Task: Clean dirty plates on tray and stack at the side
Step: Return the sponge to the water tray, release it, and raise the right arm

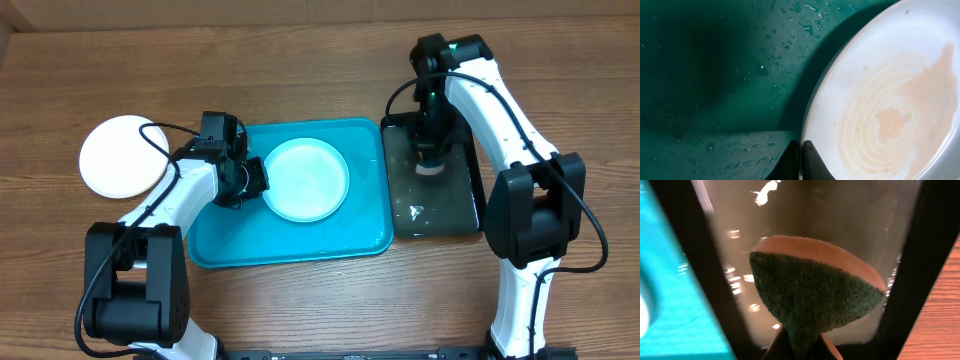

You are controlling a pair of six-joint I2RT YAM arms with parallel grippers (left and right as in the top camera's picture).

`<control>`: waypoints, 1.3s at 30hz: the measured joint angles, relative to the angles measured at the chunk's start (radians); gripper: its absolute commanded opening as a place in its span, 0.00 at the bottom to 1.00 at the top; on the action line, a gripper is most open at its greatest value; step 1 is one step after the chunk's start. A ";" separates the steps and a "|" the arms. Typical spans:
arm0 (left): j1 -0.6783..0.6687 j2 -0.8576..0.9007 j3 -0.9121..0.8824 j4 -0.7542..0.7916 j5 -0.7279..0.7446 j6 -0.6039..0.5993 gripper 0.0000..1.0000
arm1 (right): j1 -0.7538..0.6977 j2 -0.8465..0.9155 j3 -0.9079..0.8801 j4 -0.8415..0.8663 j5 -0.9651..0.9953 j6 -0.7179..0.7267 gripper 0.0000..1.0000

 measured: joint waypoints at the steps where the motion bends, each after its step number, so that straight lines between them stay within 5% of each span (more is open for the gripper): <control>1: 0.000 0.000 0.000 0.000 0.000 0.000 0.05 | -0.005 0.000 -0.018 0.010 0.010 0.000 0.04; 4: 0.000 0.000 0.000 0.000 0.000 0.000 0.06 | -0.013 0.000 -0.086 0.081 0.031 -0.002 0.09; 16: 0.000 0.000 0.000 0.000 0.005 0.000 0.10 | -0.018 0.000 -0.164 0.171 0.048 -0.006 0.74; 26: 0.000 0.000 0.000 0.000 0.007 0.000 0.20 | -0.097 0.000 -0.035 0.200 0.048 -0.005 0.81; 30: 0.000 0.000 0.000 -0.001 0.006 0.000 0.24 | -0.190 0.000 0.020 0.234 0.048 -0.003 1.00; 39: 0.000 0.000 0.000 -0.011 0.006 0.000 0.20 | -0.437 0.000 0.022 0.233 0.055 -0.003 1.00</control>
